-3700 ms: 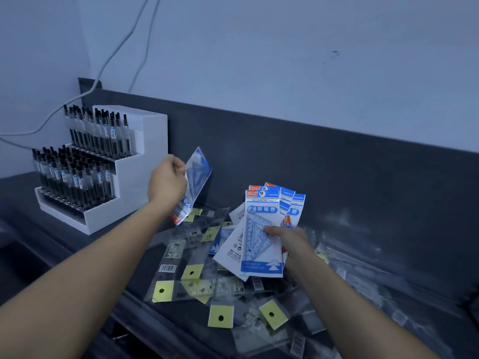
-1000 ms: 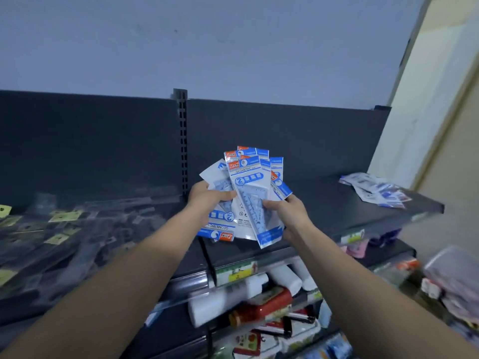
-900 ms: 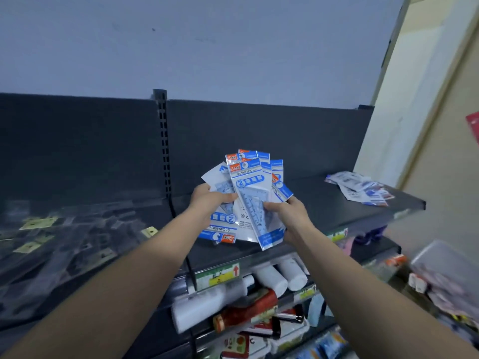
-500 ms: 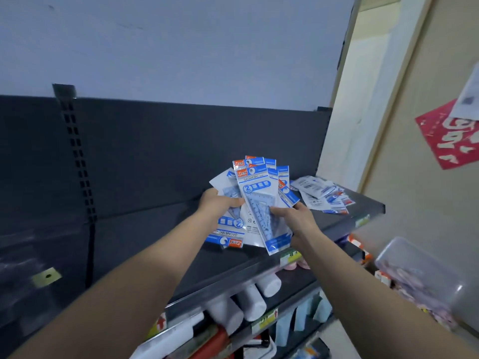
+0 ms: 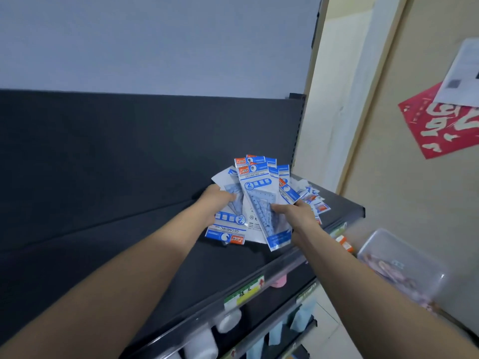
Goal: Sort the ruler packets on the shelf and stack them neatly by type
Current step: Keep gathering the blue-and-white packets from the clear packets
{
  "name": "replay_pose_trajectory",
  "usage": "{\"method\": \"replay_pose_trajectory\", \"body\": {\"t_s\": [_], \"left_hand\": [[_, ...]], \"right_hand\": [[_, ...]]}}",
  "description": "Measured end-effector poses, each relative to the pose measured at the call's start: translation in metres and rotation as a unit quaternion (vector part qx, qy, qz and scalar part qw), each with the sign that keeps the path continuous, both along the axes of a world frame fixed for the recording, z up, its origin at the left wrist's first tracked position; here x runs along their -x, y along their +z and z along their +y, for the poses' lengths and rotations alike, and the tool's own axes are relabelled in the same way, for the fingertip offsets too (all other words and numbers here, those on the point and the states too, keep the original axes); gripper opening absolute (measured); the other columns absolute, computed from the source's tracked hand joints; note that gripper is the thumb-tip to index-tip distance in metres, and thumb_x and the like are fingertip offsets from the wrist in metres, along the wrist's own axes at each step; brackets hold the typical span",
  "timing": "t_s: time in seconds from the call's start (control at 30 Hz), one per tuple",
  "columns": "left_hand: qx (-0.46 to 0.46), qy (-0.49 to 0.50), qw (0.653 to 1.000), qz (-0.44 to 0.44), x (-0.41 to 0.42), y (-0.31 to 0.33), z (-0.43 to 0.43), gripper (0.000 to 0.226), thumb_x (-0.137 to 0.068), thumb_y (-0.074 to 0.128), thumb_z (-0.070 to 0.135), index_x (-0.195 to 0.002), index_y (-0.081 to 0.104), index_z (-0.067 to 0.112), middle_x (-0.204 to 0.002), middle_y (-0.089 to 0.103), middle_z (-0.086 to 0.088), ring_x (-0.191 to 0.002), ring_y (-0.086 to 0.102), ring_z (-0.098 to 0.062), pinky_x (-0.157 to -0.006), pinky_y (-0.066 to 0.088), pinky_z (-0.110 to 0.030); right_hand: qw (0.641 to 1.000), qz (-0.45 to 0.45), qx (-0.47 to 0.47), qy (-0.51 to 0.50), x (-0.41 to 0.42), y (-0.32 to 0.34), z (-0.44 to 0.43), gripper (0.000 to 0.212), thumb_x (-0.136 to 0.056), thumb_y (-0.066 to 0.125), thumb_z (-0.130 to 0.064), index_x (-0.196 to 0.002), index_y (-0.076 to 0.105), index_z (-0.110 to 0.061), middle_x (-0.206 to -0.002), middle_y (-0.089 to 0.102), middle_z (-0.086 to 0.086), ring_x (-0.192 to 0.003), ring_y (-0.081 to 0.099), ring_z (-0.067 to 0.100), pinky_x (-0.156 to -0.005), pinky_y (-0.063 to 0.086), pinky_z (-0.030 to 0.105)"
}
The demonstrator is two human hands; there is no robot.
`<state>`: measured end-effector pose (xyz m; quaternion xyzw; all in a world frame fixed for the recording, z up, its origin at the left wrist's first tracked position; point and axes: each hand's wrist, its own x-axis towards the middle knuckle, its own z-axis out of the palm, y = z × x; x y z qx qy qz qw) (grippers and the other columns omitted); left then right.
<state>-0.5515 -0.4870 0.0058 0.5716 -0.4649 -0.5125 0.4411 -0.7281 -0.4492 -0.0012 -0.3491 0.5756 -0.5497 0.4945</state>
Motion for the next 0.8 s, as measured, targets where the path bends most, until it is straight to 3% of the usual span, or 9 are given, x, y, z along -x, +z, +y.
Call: {"method": "replay_pose_trajectory", "body": {"t_s": [0.1, 0.23, 0.33, 0.5, 0.7, 0.8], "left_hand": [[-0.014, 0.010, 1.000, -0.007, 0.027, -0.003, -0.023, 0.007, -0.092, 0.058, 0.004, -0.090, 0.055, 0.009, -0.097, 0.066, -0.017, -0.091, 0.067, -0.035, -0.080, 0.056, -0.050], [-0.027, 0.025, 0.999, 0.007, 0.062, -0.009, -0.052, 0.006, -0.091, 0.060, 0.001, -0.092, 0.055, 0.004, -0.093, 0.066, -0.019, -0.087, 0.067, -0.036, -0.083, 0.054, -0.054], [-0.019, 0.029, 0.999, 0.013, 0.083, -0.009, -0.072, 0.007, -0.091, 0.061, 0.002, -0.088, 0.056, 0.006, -0.092, 0.068, -0.017, -0.088, 0.068, -0.035, -0.084, 0.054, -0.053], [-0.030, 0.019, 0.999, -0.006, 0.105, -0.008, -0.108, 0.004, -0.091, 0.059, 0.001, -0.094, 0.057, 0.004, -0.089, 0.067, -0.016, -0.078, 0.067, -0.030, -0.076, 0.057, -0.045], [-0.024, 0.012, 0.996, -0.081, 0.121, -0.016, -0.162, 0.011, -0.089, 0.062, 0.003, -0.093, 0.053, 0.006, -0.091, 0.065, -0.013, -0.073, 0.066, -0.023, -0.070, 0.056, -0.036], [-0.008, 0.012, 0.984, -0.178, 0.126, -0.027, -0.183, 0.015, -0.087, 0.067, 0.015, -0.089, 0.053, 0.009, -0.102, 0.066, -0.011, -0.091, 0.067, -0.026, -0.080, 0.055, -0.037]], "right_hand": [[1.000, 0.017, 0.005, 0.009, 0.027, -0.001, -0.026, 0.026, -0.082, 0.072, 0.000, -0.099, 0.054, -0.009, -0.091, 0.062, 0.004, -0.076, 0.057, 0.016, -0.080, 0.049, 0.040], [1.000, 0.024, 0.007, 0.017, 0.063, -0.001, -0.061, 0.034, -0.080, 0.073, 0.000, -0.109, 0.057, -0.007, -0.104, 0.068, 0.008, -0.092, 0.065, 0.028, -0.088, 0.054, 0.049], [0.999, 0.038, 0.013, 0.024, 0.086, 0.001, -0.088, 0.035, -0.080, 0.072, 0.001, -0.110, 0.058, -0.006, -0.106, 0.069, 0.009, -0.092, 0.066, 0.029, -0.088, 0.054, 0.048], [0.997, 0.067, 0.008, 0.039, 0.109, 0.002, -0.134, 0.031, -0.081, 0.071, 0.003, -0.108, 0.057, -0.006, -0.105, 0.068, 0.011, -0.096, 0.066, 0.031, -0.090, 0.053, 0.050], [0.990, 0.130, 0.010, 0.048, 0.128, -0.003, -0.199, 0.026, -0.081, 0.072, 0.000, -0.094, 0.052, -0.010, -0.100, 0.062, 0.008, -0.091, 0.060, 0.027, -0.082, 0.052, 0.041], [0.979, 0.198, 0.002, 0.055, 0.134, -0.008, -0.226, 0.036, -0.079, 0.073, -0.003, -0.104, 0.047, -0.007, -0.101, 0.057, 0.010, -0.091, 0.055, 0.026, -0.075, 0.045, 0.035]]}}
